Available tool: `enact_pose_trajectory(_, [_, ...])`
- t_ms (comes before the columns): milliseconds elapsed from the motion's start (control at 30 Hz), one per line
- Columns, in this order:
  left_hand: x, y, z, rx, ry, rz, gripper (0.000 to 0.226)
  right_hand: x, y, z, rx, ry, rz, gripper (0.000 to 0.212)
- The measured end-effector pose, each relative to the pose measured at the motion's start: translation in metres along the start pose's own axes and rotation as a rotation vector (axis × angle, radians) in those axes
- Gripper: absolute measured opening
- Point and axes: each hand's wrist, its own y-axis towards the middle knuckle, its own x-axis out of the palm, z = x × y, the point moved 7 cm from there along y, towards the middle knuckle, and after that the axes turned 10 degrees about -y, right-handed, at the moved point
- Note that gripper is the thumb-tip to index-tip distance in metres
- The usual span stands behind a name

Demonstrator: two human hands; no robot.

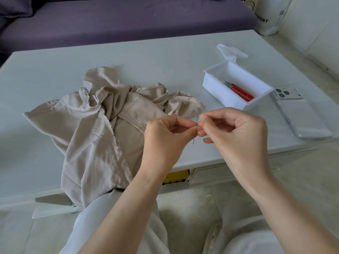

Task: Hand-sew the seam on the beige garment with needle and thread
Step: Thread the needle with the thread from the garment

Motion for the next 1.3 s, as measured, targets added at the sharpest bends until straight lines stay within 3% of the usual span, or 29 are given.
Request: enact_pose_trajectory(1300, [0.0018, 0.0006, 0.0002, 0.027, 0.004, -0.019, 0.007, -0.0022, 0.0004, 0.0019, -0.084, -0.048, 0.026, 0.012])
